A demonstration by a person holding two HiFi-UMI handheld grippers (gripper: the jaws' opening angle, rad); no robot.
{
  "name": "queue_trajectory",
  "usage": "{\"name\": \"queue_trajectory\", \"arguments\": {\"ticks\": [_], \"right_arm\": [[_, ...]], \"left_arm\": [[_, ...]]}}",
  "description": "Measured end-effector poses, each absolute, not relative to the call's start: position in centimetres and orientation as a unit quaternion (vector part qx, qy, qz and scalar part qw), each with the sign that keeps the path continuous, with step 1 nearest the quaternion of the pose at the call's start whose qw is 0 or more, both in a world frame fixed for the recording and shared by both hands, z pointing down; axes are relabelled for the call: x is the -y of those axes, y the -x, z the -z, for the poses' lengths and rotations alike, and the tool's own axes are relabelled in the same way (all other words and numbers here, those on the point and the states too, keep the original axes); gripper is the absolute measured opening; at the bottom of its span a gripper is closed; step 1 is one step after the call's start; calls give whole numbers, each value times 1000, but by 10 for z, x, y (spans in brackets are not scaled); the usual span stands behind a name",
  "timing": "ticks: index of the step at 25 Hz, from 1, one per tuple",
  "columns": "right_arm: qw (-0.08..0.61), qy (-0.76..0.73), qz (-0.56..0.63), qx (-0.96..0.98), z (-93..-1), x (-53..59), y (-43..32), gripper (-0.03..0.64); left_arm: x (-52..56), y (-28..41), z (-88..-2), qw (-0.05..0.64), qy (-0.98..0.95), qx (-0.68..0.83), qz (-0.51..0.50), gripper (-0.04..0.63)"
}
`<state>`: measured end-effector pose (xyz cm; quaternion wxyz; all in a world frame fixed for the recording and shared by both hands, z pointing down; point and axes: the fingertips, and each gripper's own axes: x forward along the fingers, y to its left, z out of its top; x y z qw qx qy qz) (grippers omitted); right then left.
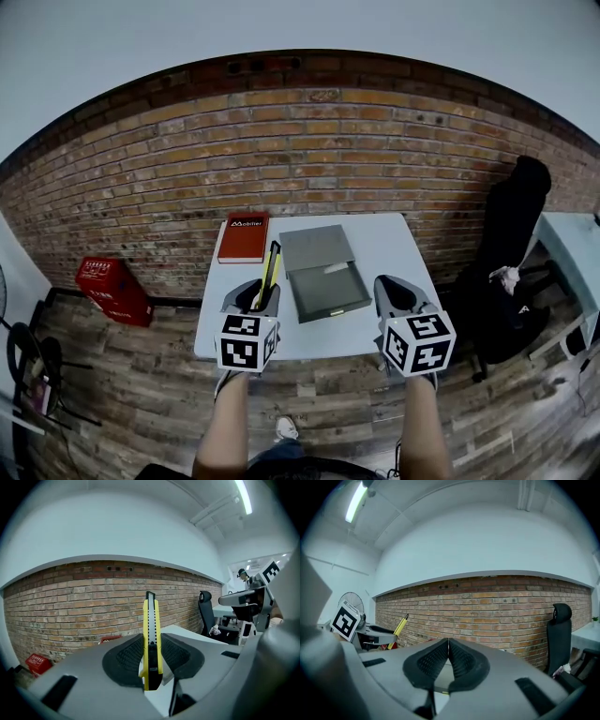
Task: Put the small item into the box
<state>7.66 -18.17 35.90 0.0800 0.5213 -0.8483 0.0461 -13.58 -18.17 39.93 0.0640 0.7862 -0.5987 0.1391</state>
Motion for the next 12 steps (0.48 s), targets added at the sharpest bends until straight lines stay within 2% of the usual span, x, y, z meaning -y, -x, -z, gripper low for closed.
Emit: {"name": "queue_trajectory", "arguments": {"ticks": [12], "right_arm": [[80,-545,-53,833,-351,261,-30,20]], "left_arm": [[276,172,-401,67,-812,562,-142,130]]}}
